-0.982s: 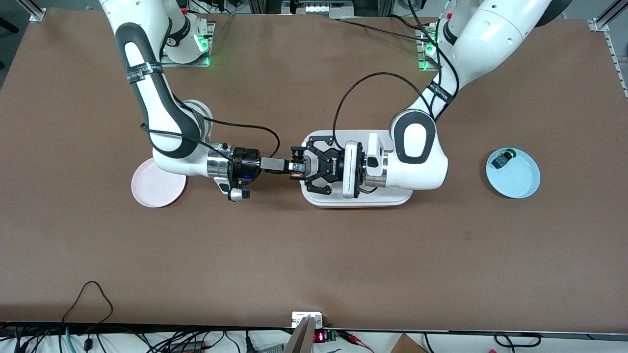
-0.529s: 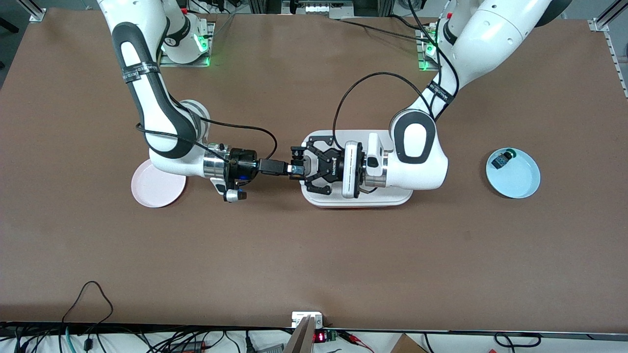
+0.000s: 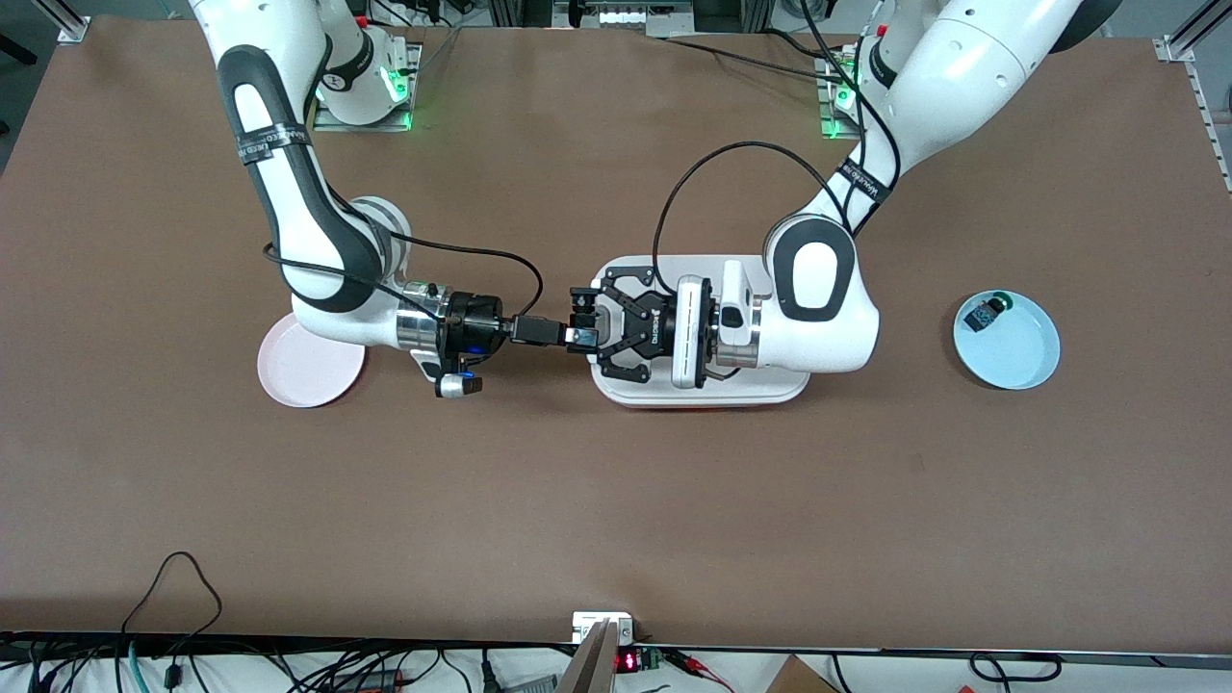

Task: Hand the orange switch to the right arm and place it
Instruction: 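Close the right gripper on the orange switch beside the left gripper, then open the left gripper and pull the right gripper back with the switch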

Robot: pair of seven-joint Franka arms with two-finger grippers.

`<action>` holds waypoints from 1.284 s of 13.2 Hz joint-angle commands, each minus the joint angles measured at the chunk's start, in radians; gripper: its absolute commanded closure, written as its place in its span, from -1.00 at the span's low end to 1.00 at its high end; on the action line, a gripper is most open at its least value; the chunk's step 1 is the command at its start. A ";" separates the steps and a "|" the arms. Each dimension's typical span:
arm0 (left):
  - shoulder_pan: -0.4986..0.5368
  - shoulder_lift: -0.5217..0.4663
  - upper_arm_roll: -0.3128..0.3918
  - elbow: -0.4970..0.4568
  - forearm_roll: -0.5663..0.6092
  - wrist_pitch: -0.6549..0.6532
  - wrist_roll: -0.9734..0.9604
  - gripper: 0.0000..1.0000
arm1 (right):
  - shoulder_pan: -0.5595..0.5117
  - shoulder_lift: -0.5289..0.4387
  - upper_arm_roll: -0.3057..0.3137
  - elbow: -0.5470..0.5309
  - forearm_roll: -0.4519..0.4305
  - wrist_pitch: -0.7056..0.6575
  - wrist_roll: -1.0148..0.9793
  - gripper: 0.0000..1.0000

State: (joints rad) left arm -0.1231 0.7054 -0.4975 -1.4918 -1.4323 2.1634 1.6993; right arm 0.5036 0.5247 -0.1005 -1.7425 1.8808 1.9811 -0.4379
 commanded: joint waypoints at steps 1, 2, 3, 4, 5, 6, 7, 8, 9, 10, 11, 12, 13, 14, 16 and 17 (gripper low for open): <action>-0.012 0.011 0.004 0.018 -0.031 0.004 0.011 0.37 | -0.002 -0.032 0.002 -0.031 0.014 0.001 -0.022 1.00; -0.012 0.011 0.004 0.018 -0.031 0.004 0.008 0.36 | -0.004 -0.034 0.002 -0.029 0.014 0.001 -0.022 1.00; -0.012 0.011 0.004 0.018 -0.031 0.003 0.008 0.34 | -0.007 -0.032 0.002 -0.028 0.014 -0.001 -0.022 1.00; -0.012 0.011 0.004 0.013 -0.034 -0.002 -0.006 0.19 | -0.008 -0.031 0.002 -0.025 0.014 -0.002 -0.022 1.00; -0.012 0.011 0.004 0.005 -0.049 -0.007 -0.024 -0.32 | -0.013 -0.026 0.001 -0.016 0.012 -0.002 -0.021 1.00; -0.012 0.011 0.004 0.004 -0.051 -0.010 -0.027 -0.99 | -0.023 -0.023 -0.002 -0.002 0.008 -0.002 -0.013 1.00; -0.013 0.009 0.002 0.004 -0.051 -0.011 -0.035 -1.00 | -0.039 -0.023 -0.002 0.004 -0.002 -0.010 0.002 1.00; -0.013 0.009 0.002 0.004 -0.051 -0.011 -0.049 -1.00 | -0.049 -0.017 -0.002 0.018 -0.006 -0.051 0.008 1.00; -0.012 0.008 -0.003 0.004 -0.051 -0.017 -0.065 -1.00 | -0.056 -0.012 -0.004 0.023 -0.011 -0.062 0.018 1.00; -0.009 0.006 -0.004 0.004 -0.051 -0.031 -0.084 -1.00 | -0.060 -0.012 -0.005 0.030 -0.034 -0.065 0.022 1.00; 0.000 0.002 -0.004 0.004 -0.051 -0.046 -0.105 -1.00 | -0.083 -0.002 -0.007 0.047 -0.082 -0.079 0.037 1.00; 0.009 -0.003 -0.003 0.004 -0.048 -0.080 -0.142 -1.00 | -0.112 0.012 -0.005 0.079 -0.159 -0.112 0.063 1.00; 0.023 -0.003 -0.003 0.005 -0.042 -0.114 -0.180 -1.00 | -0.149 0.027 -0.007 0.121 -0.249 -0.151 0.096 1.00; 0.042 -0.009 -0.003 0.005 -0.037 -0.147 -0.225 -1.00 | -0.180 0.041 -0.007 0.151 -0.340 -0.180 0.117 1.00; 0.068 -0.024 0.001 0.004 -0.013 -0.203 -0.297 -1.00 | -0.233 0.043 -0.007 0.205 -0.533 -0.231 0.148 1.00; 0.086 -0.035 0.001 0.004 0.019 -0.236 -0.350 -1.00 | -0.255 0.043 -0.008 0.237 -0.646 -0.257 0.163 1.00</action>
State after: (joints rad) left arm -0.0684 0.7010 -0.4962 -1.4803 -1.4574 1.9800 1.4353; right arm 0.2812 0.5448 -0.1146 -1.5894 1.3812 1.7718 -0.3212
